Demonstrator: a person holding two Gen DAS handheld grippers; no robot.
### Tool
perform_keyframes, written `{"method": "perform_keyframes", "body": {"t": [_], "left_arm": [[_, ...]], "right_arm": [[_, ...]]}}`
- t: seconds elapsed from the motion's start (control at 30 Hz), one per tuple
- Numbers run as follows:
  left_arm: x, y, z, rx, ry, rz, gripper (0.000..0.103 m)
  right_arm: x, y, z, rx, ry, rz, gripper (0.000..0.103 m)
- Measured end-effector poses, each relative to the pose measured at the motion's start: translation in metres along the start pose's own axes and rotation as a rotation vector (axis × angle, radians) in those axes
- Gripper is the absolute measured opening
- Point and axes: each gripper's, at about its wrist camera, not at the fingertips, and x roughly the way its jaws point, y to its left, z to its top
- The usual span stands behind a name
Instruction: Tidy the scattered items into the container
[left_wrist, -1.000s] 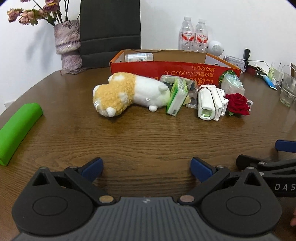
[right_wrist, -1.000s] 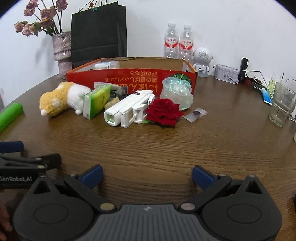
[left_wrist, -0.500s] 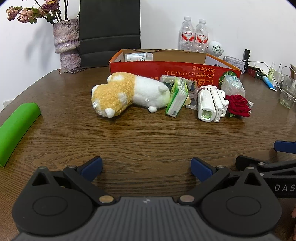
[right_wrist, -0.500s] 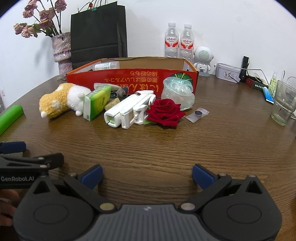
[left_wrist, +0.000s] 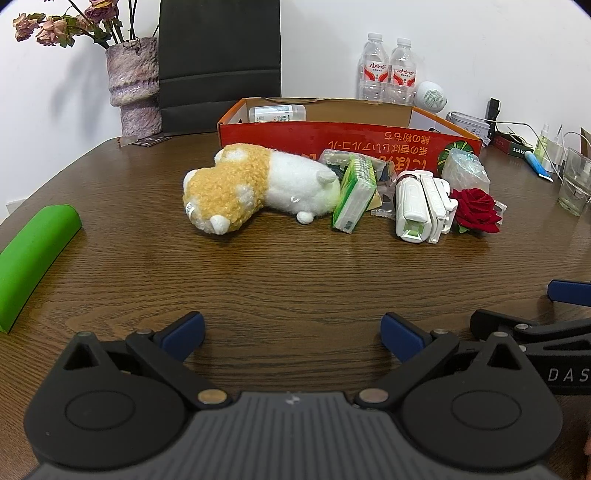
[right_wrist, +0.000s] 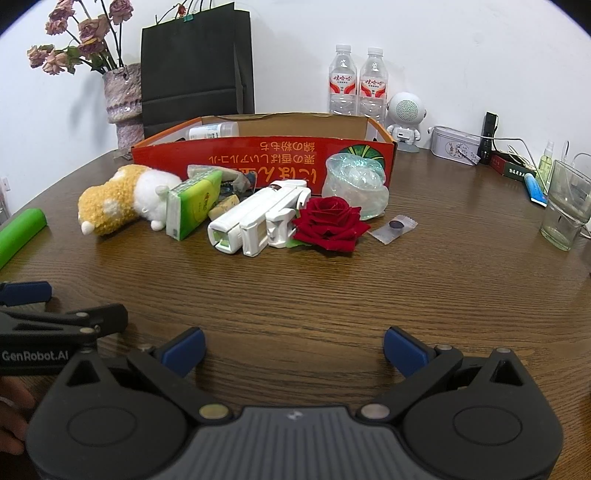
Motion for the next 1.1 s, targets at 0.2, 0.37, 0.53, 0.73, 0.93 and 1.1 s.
{"method": "perform_keyframes", "body": {"t": [0.2, 0.37, 0.53, 0.73, 0.93, 1.1], "left_arm": [[0.0, 0.0, 0.0, 0.0, 0.0, 0.0, 0.103], [0.001, 0.002, 0.003, 0.016, -0.002, -0.007, 0.103], [-0.003, 0.031, 0.046, 0.044, -0.168, -0.083, 0.103], [0.063, 0.052, 0.099, 0.089, -0.094, -0.094, 0.103], [0.078, 0.055, 0.085, 0.113, 0.012, -0.139, 0.047], [0.049, 0.053, 0.07, 0.074, 0.012, -0.115, 0.054]], "right_arm": [[0.0, 0.0, 0.0, 0.0, 0.0, 0.0, 0.103], [0.001, 0.001, 0.001, -0.011, 0.0, 0.015, 0.103], [-0.002, -0.01, 0.023, -0.027, -0.049, 0.089, 0.097], [0.031, -0.016, 0.075, -0.003, -0.077, 0.181, 0.079], [0.071, -0.001, 0.097, -0.042, -0.031, 0.2, 0.076], [0.071, 0.018, 0.091, -0.217, -0.006, 0.156, 0.064]]}}
